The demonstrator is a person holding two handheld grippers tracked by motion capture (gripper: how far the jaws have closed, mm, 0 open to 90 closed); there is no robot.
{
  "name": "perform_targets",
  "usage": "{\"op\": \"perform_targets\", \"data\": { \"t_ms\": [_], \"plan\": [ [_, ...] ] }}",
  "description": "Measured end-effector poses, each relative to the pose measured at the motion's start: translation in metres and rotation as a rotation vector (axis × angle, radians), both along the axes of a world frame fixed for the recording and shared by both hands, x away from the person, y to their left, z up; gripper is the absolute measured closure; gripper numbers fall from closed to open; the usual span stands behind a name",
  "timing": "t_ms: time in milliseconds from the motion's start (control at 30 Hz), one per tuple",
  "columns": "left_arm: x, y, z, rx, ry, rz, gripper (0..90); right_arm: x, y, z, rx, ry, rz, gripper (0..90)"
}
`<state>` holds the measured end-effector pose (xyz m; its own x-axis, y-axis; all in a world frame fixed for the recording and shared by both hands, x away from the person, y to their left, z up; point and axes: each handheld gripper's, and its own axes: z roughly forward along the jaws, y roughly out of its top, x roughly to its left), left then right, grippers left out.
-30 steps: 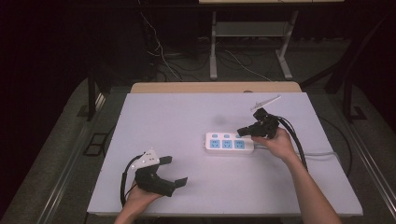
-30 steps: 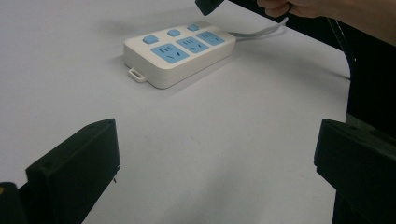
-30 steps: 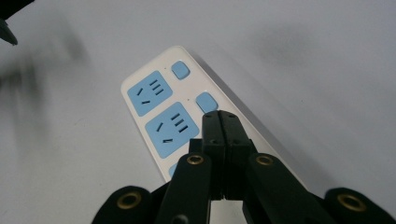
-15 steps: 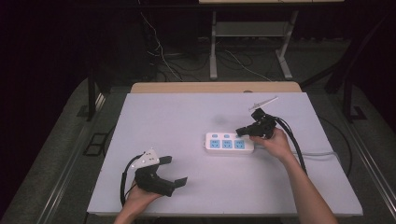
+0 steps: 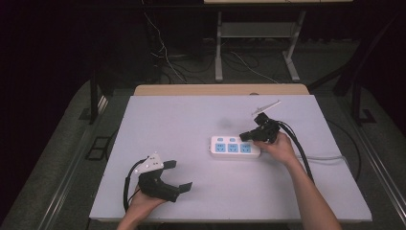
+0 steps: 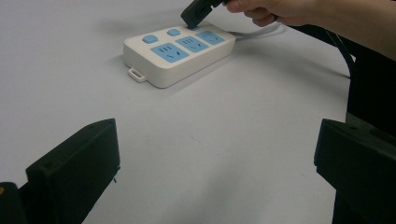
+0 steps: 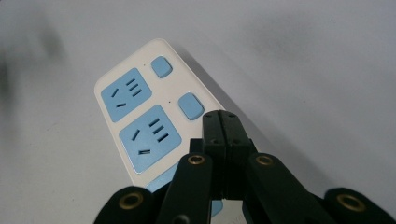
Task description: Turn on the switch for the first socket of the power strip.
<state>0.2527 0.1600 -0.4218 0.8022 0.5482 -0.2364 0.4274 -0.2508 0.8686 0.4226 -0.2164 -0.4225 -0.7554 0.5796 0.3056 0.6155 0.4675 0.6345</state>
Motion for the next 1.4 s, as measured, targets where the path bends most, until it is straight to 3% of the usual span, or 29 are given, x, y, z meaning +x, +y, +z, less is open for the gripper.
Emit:
{"op": "perform_targets", "data": {
  "t_ms": [300, 433, 533, 867, 1067, 1400],
  "plan": [
    [0.0, 0.0, 0.0, 0.0, 0.001, 0.001, 0.0, 0.002, -0.004, -0.002, 0.016, 0.006, -0.021, 90.0],
    [0.0, 0.0, -0.001, 0.002, 0.002, -0.001, 0.0, -0.003, -0.003, -0.003, 0.003, -0.034, -0.025, 90.0],
    [0.0, -0.001, 0.0, 0.005, 0.0, -0.002, 0.0, -0.002, -0.003, -0.004, 0.015, -0.021, -0.037, 90.0],
    [-0.003, -0.001, 0.0, 0.006, -0.004, -0.002, 0.0, -0.002, 0.002, -0.003, -0.017, -0.021, -0.055, 90.0],
    [-0.003, 0.002, 0.0, 0.006, -0.004, 0.005, 0.0, -0.004, -0.004, -0.008, 0.041, -0.034, -0.061, 90.0],
    [-0.002, 0.002, -0.001, 0.01, -0.003, 0.009, 0.0, -0.009, -0.009, -0.015, 0.086, -0.076, -0.074, 90.0]
  ]
}}
